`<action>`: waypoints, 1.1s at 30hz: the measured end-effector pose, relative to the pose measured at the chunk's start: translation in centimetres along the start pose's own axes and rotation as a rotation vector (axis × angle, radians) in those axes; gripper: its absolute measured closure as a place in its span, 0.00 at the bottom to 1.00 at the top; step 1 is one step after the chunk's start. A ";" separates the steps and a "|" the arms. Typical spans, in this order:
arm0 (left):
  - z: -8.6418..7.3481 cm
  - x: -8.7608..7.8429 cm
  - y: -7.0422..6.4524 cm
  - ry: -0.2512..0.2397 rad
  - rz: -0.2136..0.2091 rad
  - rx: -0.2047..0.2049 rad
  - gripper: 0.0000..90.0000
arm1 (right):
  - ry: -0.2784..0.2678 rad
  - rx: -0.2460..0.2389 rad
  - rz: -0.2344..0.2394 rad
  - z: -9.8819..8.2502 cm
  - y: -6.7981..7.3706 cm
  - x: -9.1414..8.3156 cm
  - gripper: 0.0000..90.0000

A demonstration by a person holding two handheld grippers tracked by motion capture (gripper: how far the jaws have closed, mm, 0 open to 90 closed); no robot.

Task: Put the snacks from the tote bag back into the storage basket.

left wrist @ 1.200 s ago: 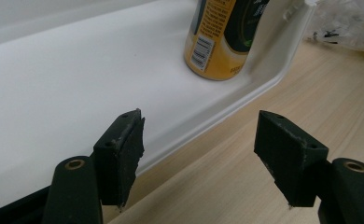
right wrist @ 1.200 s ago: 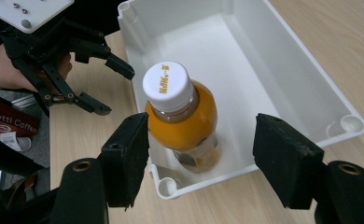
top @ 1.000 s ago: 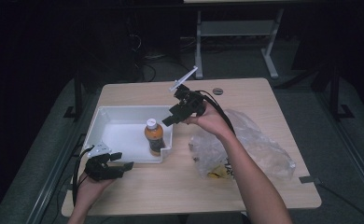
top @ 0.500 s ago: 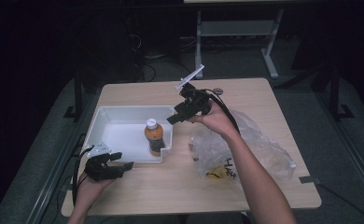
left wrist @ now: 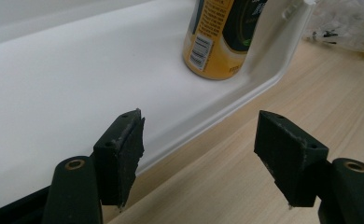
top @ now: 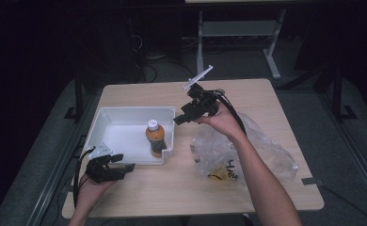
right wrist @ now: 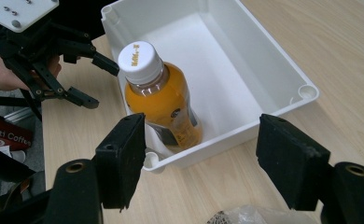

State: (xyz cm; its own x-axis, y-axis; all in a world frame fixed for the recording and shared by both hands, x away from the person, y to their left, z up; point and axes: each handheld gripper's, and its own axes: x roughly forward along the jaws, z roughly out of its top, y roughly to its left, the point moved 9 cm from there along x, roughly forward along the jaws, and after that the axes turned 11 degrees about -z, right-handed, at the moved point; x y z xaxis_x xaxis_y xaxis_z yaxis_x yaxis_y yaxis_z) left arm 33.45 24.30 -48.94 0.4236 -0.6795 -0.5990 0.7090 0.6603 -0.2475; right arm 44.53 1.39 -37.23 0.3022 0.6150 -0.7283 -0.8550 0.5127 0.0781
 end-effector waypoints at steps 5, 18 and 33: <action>0.0 0.0 0.0 0.000 0.001 -0.001 0.36 | -0.003 0.001 -0.006 -0.2 -0.2 -0.2 0.36; -0.1 -0.2 0.0 -0.002 0.003 0.003 0.36 | 0.003 0.015 -0.024 -1.2 -1.1 -0.8 0.35; -0.1 0.1 -0.1 0.000 0.000 0.001 0.36 | 0.001 0.042 -0.047 -2.8 -2.4 -2.1 0.34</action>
State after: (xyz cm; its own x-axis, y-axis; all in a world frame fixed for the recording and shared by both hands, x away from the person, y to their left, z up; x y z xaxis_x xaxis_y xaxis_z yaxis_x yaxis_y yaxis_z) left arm 33.35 24.23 -49.03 0.4236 -0.6792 -0.5994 0.7093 0.6602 -0.2470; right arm 44.76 -2.78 -37.83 0.3407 0.5891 -0.7328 -0.8218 0.5652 0.0723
